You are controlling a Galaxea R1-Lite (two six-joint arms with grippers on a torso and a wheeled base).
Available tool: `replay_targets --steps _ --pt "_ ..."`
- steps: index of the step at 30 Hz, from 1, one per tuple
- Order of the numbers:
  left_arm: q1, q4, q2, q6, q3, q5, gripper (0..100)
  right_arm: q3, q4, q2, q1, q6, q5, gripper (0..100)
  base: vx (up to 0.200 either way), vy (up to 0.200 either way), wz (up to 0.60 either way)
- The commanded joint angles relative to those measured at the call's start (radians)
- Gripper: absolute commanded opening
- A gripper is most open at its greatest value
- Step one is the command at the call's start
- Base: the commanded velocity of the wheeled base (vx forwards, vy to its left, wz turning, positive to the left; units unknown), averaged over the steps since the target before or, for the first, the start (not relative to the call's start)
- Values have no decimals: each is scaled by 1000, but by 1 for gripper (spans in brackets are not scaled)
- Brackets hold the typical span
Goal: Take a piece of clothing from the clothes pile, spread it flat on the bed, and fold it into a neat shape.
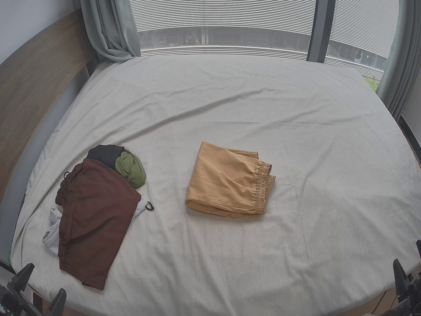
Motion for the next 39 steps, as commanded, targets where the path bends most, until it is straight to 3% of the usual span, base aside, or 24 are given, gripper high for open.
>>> replay_targets --steps 1,10,17,39 --pt "1 -6 0 -3 5 0 100 22 58 4 -1 2 -108 100 0 0 0" --pt "0 -6 2 -6 5 0 100 22 55 -70 48 -15 -66 100 0 0 0" --pt "0 -5 2 -7 5 0 100 22 55 -70 46 19 -100 100 0 0 0" --pt "0 -5 2 -7 5 0 100 22 56 -68 46 10 -102 100 0 0 0"
